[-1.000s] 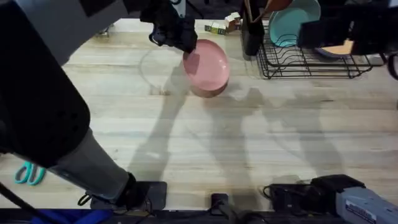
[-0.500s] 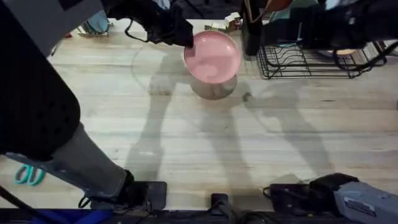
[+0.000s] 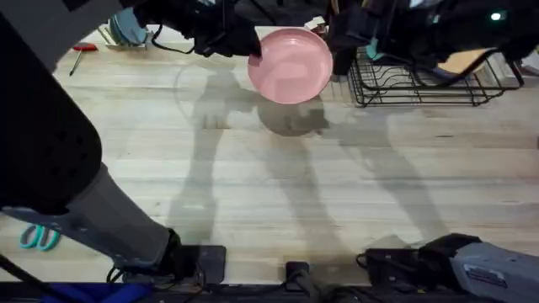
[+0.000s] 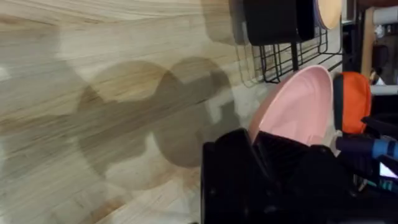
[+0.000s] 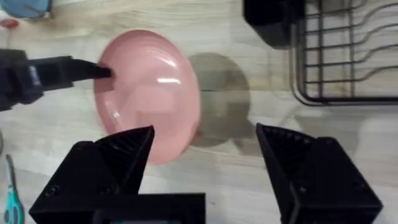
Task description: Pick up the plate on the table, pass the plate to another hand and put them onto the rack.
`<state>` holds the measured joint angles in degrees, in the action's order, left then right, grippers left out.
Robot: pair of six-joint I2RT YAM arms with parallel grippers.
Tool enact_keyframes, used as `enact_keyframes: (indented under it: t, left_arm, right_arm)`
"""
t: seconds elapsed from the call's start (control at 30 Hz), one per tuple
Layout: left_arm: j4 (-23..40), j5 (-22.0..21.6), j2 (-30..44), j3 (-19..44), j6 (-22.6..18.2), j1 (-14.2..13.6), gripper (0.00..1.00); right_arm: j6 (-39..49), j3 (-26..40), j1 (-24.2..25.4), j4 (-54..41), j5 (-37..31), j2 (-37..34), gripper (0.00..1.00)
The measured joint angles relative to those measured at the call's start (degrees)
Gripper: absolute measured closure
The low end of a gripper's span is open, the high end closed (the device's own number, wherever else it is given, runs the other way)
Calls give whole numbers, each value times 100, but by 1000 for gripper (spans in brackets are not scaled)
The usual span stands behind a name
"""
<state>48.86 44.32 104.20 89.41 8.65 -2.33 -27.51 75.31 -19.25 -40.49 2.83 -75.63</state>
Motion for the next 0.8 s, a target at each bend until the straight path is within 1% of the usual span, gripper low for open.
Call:
enact_keyframes:
  t: [0.17, 0.3, 0.5, 0.63, 0.8]
  left_arm:
    - [0, 77, 0, 0, 2, 0, 960]
    - [0, 109, 1, 0, 2, 0, 960]
    - [-2, 113, 0, 0, 2, 0, 959]
    - [-2, 113, 0, 0, 2, 0, 959]
    - [-22, 115, 0, 0, 2, 0, 960]
  right_arm:
    - [-92, 0, -224, 155, 2, -136, 6]
    - [-223, 0, -311, 147, 3, -176, 7]
    - [-552, 0, -336, 197, 2, -175, 6]
    - [-604, 3, -336, 327, 2, -191, 6]
    - [-660, 7, -336, 345, 0, -494, 7]
